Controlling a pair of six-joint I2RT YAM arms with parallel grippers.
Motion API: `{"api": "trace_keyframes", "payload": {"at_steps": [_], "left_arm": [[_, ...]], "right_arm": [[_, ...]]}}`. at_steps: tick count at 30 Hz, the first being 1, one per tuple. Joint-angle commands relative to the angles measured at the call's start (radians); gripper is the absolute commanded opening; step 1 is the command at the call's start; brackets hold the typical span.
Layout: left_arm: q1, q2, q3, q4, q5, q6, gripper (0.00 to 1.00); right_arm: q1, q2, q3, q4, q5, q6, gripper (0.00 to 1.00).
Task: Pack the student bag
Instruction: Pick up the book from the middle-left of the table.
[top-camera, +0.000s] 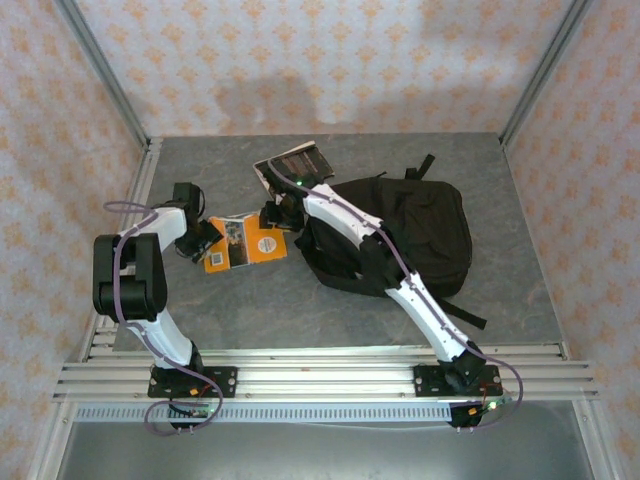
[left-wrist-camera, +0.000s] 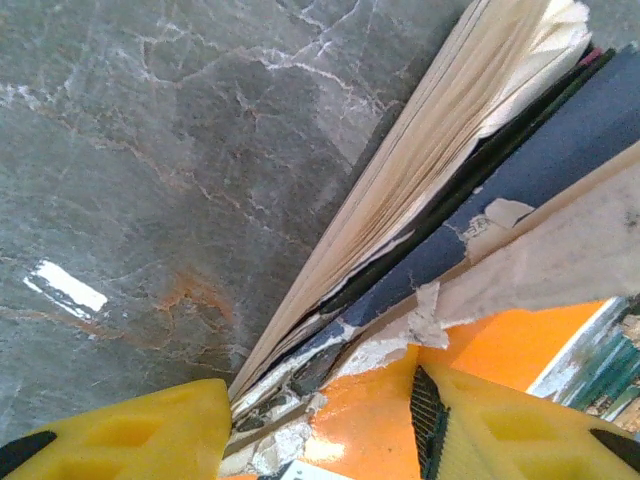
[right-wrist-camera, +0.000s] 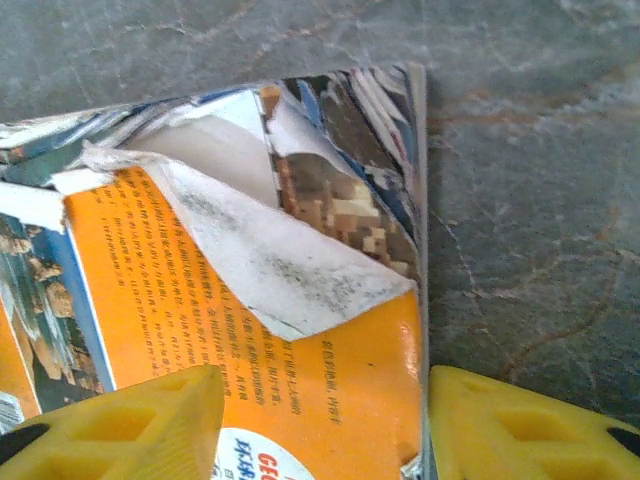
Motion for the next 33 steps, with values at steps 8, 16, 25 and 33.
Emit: {"api": "trace_keyframes", "payload": {"at_steps": [8, 16, 25, 33], "left_arm": [[-0.093, 0.029, 0.005, -0.033, 0.108, 0.036, 0.47], [-0.108, -0.009, 0.008, -0.075, 0.118, 0.036, 0.47], [-0.058, -0.192, 0.008, -0.192, 0.085, -0.087, 0.72], [-0.015, -0.307, -0.015, -0.258, 0.111, -0.166, 0.77]], "right_arm": [[0.011, -0.133, -0.08, -0.035, -0.101, -0.035, 0.29], [0.003, -0.183, -0.1, -0.033, -0.139, -0.014, 0.0], [-0.021, -0.288, -0.223, -0.002, -0.004, 0.14, 0.0], [-0.03, -0.32, -0.297, 0.052, 0.026, 0.307, 0.0]]}}
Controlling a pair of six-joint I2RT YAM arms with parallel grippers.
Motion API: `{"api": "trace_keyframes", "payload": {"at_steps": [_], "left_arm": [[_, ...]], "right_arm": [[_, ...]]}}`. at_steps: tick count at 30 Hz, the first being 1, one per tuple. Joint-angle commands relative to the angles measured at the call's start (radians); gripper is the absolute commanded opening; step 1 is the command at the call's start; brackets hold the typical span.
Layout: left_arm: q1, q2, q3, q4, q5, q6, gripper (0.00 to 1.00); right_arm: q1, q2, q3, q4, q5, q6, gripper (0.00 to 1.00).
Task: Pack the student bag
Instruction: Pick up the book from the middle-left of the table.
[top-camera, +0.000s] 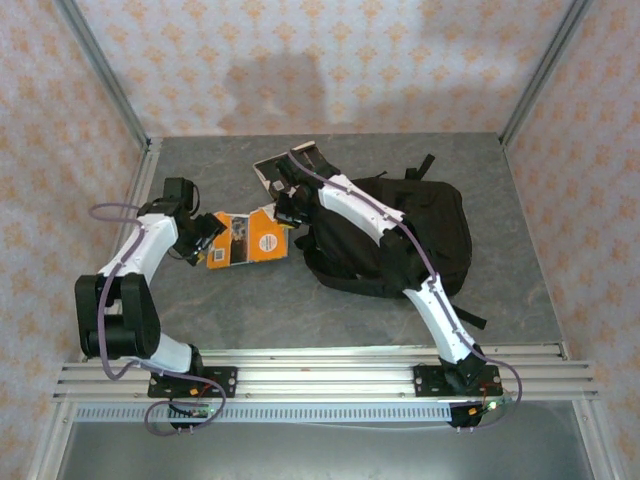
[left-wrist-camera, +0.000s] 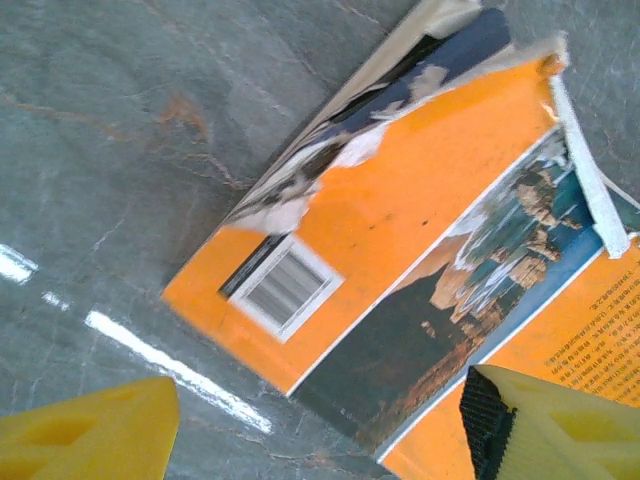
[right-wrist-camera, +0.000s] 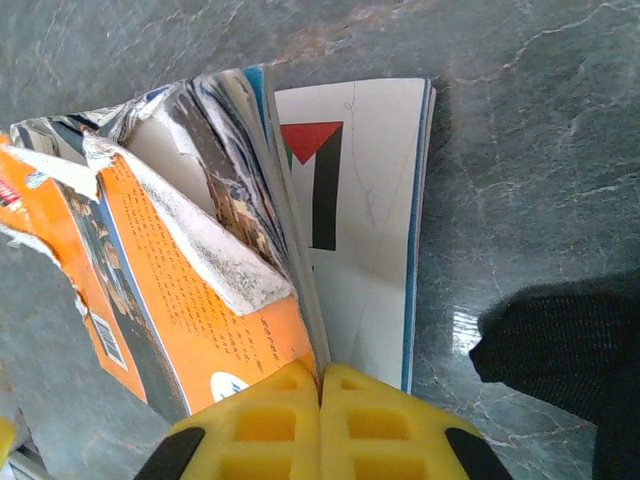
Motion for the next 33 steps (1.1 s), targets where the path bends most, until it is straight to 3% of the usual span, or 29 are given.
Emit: {"api": "trace_keyframes", "payload": {"at_steps": [1, 8, 14, 24, 33], "left_arm": [[0.004, -0.065, -0.033, -0.066, 0.034, -0.073, 0.77], [0.002, -0.245, -0.272, 0.108, 0.14, -0.39, 0.87], [-0.007, -0.236, -0.387, 0.313, 0.181, -0.539, 0.89], [-0.023, -0.176, -0.447, 0.606, 0.169, -0.591, 0.82], [-0.025, -0.054, -0.436, 0.7, 0.181, -0.547, 0.76]], "right_arm": [[-0.002, -0.074, -0.053, 0.07, 0.036, 0.14, 0.0], [-0.001, -0.134, -0.202, 0.25, 0.004, 0.37, 0.0], [0.002, -0.159, -0.263, 0.332, -0.026, 0.464, 0.0], [0.01, -0.187, -0.324, 0.389, -0.06, 0.511, 0.0], [0.015, -0.212, -0.377, 0.459, -0.082, 0.547, 0.0]]}}
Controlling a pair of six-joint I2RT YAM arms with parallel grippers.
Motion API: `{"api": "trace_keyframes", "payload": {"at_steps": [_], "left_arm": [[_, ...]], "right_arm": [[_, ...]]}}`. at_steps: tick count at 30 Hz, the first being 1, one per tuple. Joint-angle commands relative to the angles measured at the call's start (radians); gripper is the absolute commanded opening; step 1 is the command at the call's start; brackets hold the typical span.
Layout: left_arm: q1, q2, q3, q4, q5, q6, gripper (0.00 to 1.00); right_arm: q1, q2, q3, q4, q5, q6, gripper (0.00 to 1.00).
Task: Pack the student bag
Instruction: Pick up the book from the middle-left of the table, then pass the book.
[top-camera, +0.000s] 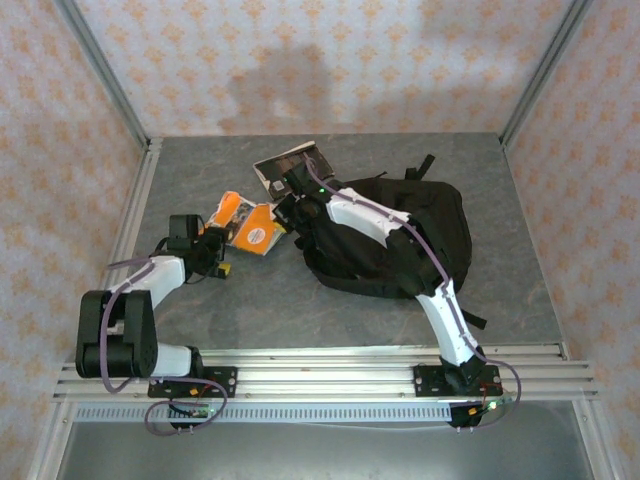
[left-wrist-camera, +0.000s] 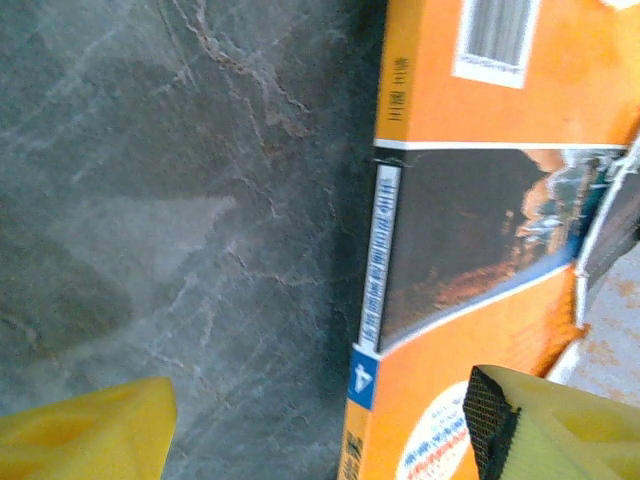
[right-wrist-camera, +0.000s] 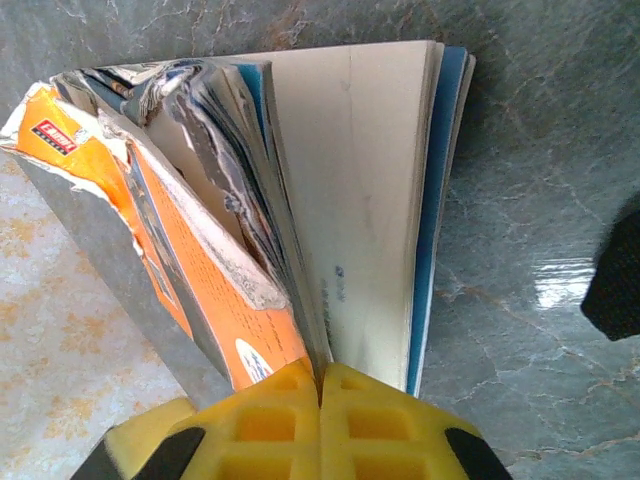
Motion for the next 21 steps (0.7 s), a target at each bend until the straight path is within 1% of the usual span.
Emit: {"api": "trace_keyframes", "payload": {"at_steps": [1, 4, 7, 9, 12, 17, 21], "left_arm": [[-0.009, 0.047, 0.0, 0.075, 0.003, 0.024, 0.76], [-0.012, 0.091, 0.013, 0.124, 0.002, 0.022, 0.74], [-0.014, 0.125, 0.028, 0.181, 0.002, 0.009, 0.66], [-0.018, 0.136, 0.042, 0.207, -0.001, 0.0, 0.59], [-0.023, 0.146, 0.072, 0.208, -0.009, 0.007, 0.44], [-0.025, 0.154, 0.11, 0.172, -0.022, 0.042, 0.22], [-0.026, 0.128, 0.122, 0.147, -0.018, 0.056, 0.07]], "right_arm": [[0.012, -0.064, -0.02, 0.062, -0.017, 0.038, 0.0], [0.021, -0.065, -0.028, 0.081, -0.03, 0.049, 0.0], [0.03, -0.068, -0.042, 0.096, -0.04, 0.06, 0.0], [0.035, -0.071, -0.051, 0.1, -0.046, 0.062, 0.0], [0.04, -0.081, -0.069, 0.106, -0.049, 0.064, 0.0], [0.041, -0.107, -0.105, 0.11, -0.042, 0.063, 0.0], [0.04, -0.127, -0.083, 0.022, -0.006, -0.006, 0.0]]}}
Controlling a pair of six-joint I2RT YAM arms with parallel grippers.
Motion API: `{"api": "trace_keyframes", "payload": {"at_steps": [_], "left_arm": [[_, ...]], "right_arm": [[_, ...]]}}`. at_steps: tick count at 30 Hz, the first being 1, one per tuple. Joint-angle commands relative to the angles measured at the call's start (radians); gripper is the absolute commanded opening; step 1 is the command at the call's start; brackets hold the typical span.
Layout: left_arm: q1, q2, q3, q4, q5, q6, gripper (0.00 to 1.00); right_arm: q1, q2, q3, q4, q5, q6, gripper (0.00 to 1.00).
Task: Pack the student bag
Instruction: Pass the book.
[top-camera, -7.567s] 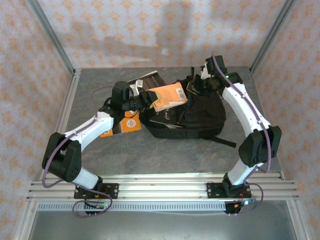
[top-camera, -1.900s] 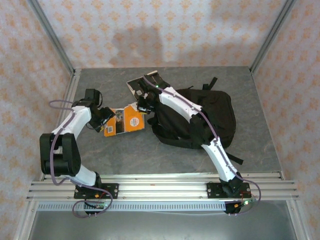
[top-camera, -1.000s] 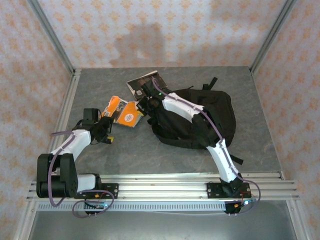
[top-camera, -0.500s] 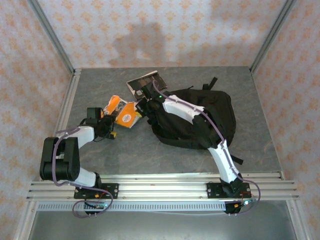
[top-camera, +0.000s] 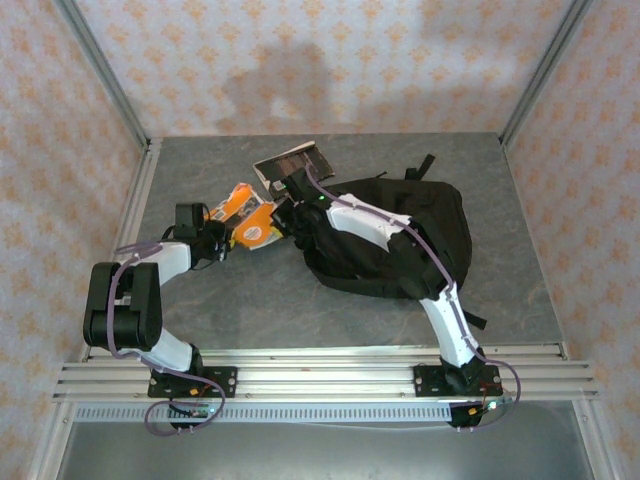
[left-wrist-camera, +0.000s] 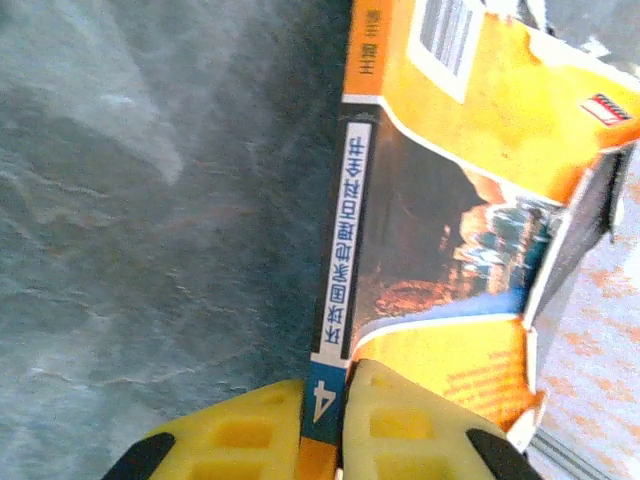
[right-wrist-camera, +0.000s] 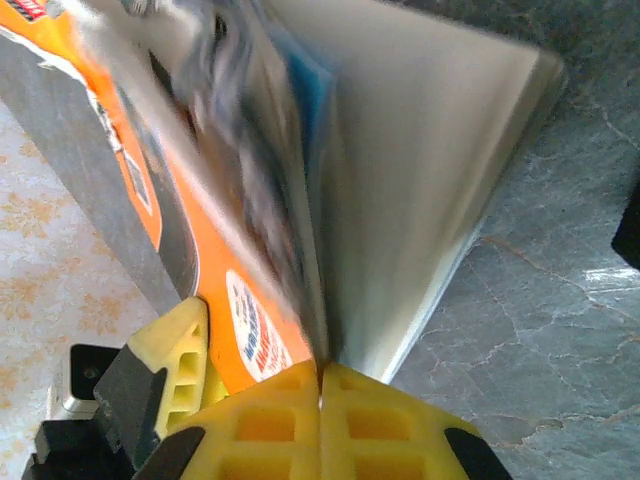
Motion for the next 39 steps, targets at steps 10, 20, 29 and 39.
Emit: {"api": "trace_keyframes", "payload": {"at_steps": [10, 20, 29, 39], "left_arm": [[-0.018, -0.27, 0.142, -0.261, -0.154, 0.06, 0.0], [-0.128, -0.365, 0.395, -0.453, -0.192, 0.125, 0.0], [-0.255, -0.342, 0.681, -0.665, -0.115, 0.206, 0.0], [-0.319, -0.244, 1.012, -0.824, 0.123, 0.295, 0.0]], "right_arm": [[0.0, -0.146, 0.289, -0.594, 0.327, -0.493, 0.57], [-0.047, -0.463, 0.111, -0.594, 0.565, -0.595, 0.72], [-0.064, -0.668, 0.013, -0.529, 0.361, -0.625, 0.82], [-0.199, -0.924, -0.415, -0.011, -0.053, -0.376, 0.99]]}}
